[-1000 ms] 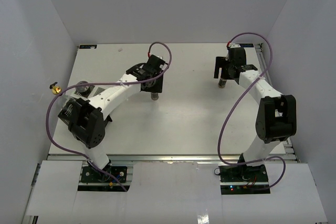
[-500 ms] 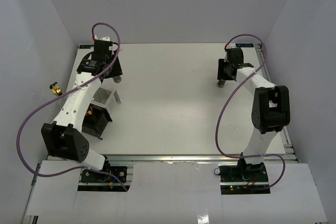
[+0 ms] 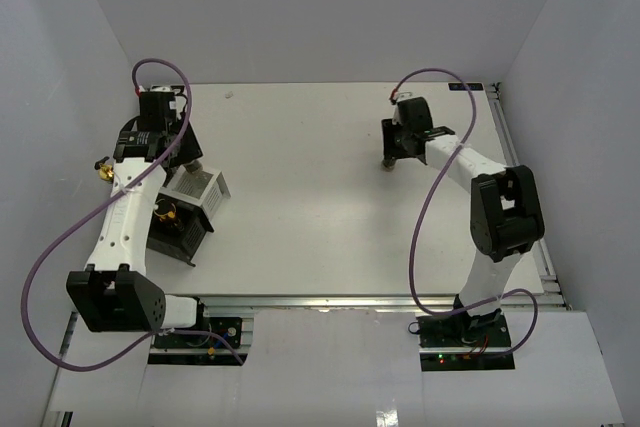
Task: Organize the condiment bottles
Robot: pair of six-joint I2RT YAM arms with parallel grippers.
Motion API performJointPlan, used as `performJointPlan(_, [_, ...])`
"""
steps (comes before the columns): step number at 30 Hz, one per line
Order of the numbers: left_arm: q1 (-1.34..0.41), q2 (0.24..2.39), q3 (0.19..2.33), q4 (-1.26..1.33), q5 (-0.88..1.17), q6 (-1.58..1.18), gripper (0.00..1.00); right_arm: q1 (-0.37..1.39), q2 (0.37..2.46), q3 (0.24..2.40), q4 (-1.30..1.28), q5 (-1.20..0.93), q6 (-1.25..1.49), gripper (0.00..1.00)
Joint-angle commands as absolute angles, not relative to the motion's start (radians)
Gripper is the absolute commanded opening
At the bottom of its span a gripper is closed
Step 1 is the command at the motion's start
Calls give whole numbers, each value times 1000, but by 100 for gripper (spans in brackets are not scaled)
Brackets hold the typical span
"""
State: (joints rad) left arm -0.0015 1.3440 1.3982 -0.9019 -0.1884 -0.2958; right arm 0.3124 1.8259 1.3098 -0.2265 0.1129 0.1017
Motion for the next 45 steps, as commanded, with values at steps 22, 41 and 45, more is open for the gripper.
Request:
performJointPlan(22, [30, 1210, 1193, -903, -191, -314, 0, 865, 1937, 1454, -214, 291, 173, 41])
performJointPlan(41, [34, 1275, 1153, -853, -190, -315, 3, 867, 1842, 1476, -271, 317, 150, 78])
performJointPlan(45, [35, 1297, 1137, -839, -178, -317, 9, 867, 1737, 1465, -269, 323, 137, 79])
